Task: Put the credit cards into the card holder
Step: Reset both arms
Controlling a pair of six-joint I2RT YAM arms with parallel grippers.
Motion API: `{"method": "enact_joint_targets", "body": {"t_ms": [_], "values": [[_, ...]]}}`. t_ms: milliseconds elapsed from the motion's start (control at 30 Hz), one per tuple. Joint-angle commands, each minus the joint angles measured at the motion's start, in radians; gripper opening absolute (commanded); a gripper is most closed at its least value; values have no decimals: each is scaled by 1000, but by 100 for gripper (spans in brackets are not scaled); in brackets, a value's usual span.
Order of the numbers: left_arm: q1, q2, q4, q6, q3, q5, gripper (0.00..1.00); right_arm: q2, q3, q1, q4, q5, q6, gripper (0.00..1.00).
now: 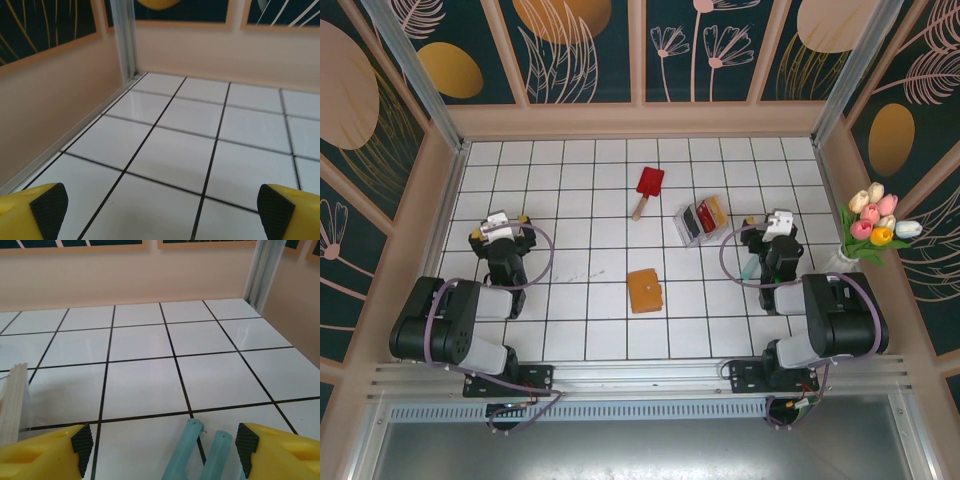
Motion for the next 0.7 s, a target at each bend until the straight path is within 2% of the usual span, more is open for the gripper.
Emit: {"method": "enact_joint_targets", "body": {"t_ms": [0, 33, 67, 100, 133, 167, 533, 667], "values": [[21, 82, 346, 11, -73, 78, 98, 31, -21, -28, 149, -70, 37, 79], [21, 46, 238, -1, -60, 76, 98, 80, -37, -40, 231, -94, 40, 78], [25, 28, 162, -11, -27, 76, 99, 101, -32, -28, 254, -53, 36, 78], [26, 56, 164, -9, -2, 62, 99, 73, -13, -33, 163, -63, 47, 78], [33, 55, 148, -21, 3, 75, 99, 87, -2, -43, 165, -65, 57, 96], [44, 41, 119, -31, 4, 87, 99, 81, 10, -52, 136, -59, 72, 99], [46, 43, 136, -27, -1, 85, 99, 82, 9, -50, 136, -47, 76, 99], [46, 43, 135, -26, 0, 86, 99, 81, 23, -69, 111, -92, 83, 99]]}}
